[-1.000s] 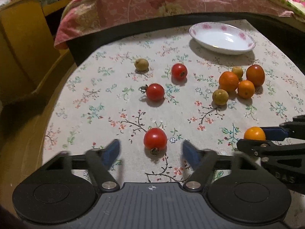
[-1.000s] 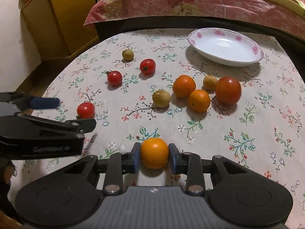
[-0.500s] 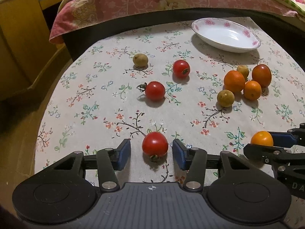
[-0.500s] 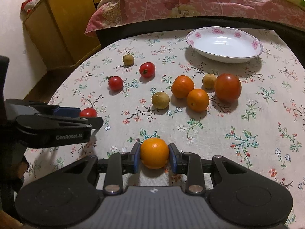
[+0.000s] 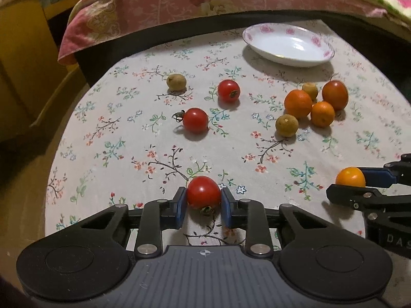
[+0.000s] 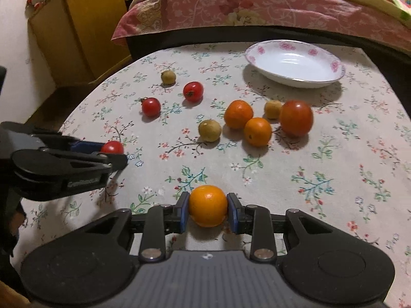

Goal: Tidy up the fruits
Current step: 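Carry both fruits to the white plate and open both grippers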

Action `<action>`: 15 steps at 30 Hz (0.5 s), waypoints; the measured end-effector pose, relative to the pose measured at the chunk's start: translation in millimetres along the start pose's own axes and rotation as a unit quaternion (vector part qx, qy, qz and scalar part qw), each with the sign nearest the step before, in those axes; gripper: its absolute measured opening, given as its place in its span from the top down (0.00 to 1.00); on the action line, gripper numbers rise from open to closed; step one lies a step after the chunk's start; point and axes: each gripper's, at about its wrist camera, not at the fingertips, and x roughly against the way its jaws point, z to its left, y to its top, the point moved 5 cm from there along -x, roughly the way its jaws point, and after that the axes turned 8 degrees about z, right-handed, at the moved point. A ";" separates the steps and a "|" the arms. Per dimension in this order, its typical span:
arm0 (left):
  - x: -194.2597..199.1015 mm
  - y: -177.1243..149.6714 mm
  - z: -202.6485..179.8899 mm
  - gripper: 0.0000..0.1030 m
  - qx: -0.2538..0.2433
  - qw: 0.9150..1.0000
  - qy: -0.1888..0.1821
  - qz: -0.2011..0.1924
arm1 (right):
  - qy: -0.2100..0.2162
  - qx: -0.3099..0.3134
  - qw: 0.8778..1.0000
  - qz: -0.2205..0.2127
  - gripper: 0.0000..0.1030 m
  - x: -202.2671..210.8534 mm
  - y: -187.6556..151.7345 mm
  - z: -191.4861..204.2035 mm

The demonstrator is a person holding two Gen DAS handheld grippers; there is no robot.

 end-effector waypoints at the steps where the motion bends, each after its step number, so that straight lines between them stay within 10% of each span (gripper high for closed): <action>1: 1.3 0.5 1.1 0.66 0.007 1.000 -0.008 0.001 | -0.002 -0.003 1.000 -0.002 0.76 2.5 -0.2 -0.9; 15: 42.1 33.5 -36.2 0.66 -0.021 0.995 -0.079 -0.054 | -0.021 -0.065 0.997 -0.027 0.76 43.0 13.2 -26.6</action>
